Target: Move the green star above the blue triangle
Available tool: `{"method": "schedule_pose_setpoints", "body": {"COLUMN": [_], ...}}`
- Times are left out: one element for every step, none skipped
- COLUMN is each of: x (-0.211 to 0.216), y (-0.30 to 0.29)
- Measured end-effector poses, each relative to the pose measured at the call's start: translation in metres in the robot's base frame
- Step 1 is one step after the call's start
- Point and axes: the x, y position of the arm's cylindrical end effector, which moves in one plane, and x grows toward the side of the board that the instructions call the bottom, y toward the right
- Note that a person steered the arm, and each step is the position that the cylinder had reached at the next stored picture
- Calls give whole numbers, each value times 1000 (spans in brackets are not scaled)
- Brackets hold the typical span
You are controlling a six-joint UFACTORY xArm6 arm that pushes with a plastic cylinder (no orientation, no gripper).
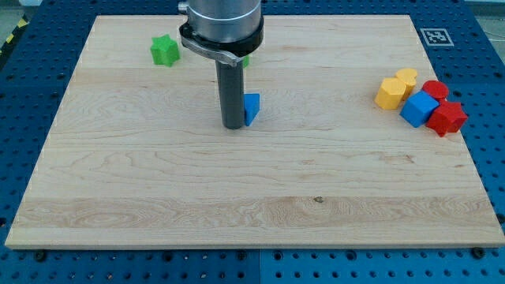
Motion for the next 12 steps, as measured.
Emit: {"method": "schedule_pose_setpoints", "body": {"x": [0, -7, -49, -119, -169, -181, -159, -113, -100, -125, -144, -146], "y": [-30, -117, -194, -216, -205, -169, -104, -29, -4, -31, -88, -137]}}
